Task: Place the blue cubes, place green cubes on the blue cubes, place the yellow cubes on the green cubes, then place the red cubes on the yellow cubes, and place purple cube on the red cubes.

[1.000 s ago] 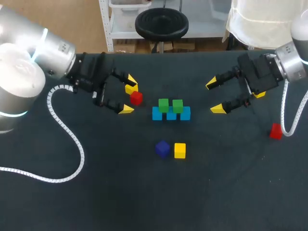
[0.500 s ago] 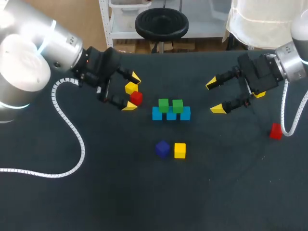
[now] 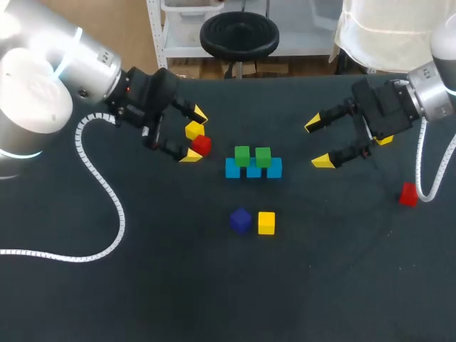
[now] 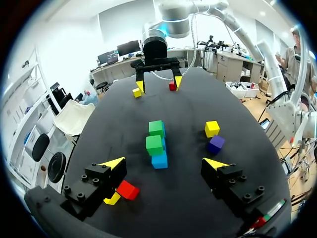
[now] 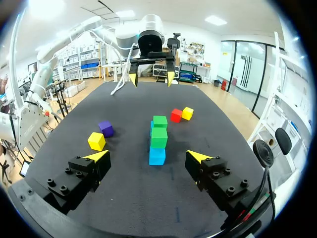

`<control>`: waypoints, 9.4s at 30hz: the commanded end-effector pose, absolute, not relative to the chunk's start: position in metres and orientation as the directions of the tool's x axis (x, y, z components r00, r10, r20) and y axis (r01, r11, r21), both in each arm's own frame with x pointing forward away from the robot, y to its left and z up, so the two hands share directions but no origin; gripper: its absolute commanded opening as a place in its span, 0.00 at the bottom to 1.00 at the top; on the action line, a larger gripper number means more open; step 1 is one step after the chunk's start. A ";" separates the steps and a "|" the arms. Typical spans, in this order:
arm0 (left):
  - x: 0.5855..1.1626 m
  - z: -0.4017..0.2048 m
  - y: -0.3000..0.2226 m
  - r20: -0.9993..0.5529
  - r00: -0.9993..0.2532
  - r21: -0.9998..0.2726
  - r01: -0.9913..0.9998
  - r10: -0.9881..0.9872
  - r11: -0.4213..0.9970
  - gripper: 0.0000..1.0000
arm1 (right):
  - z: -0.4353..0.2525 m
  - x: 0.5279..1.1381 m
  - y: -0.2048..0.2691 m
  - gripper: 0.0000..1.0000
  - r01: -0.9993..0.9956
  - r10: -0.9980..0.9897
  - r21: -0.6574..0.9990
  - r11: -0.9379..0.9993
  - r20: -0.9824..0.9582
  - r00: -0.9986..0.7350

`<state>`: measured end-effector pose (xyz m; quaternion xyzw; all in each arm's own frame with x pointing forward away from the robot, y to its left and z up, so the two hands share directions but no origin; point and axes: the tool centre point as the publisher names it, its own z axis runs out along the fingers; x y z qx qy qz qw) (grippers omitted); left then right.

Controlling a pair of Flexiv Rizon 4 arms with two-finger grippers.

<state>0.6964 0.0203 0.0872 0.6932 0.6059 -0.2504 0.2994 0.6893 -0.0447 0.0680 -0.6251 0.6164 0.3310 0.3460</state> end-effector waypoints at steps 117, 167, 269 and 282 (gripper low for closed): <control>0.698 0.087 0.020 -0.708 0.140 0.107 0.990 0.693 -0.090 1.00 | 0.009 0.549 0.039 0.74 -0.999 -0.713 0.041 0.006 -0.700 -0.033; 0.698 0.087 0.020 -0.708 0.140 0.107 0.990 0.693 -0.090 1.00 | -0.001 0.561 0.034 0.00 -0.999 -0.708 0.019 -0.033 -0.706 0.010; 0.698 0.087 0.020 -0.708 0.140 0.107 0.990 0.693 -0.090 1.00 | 0.061 0.695 0.058 0.00 -0.994 -0.734 -0.070 -0.085 -0.670 0.110; 0.698 0.087 0.020 -0.708 0.140 0.107 0.990 0.693 -0.090 1.00 | 0.059 0.700 0.054 0.00 -0.997 -0.739 -0.068 -0.038 -0.670 0.073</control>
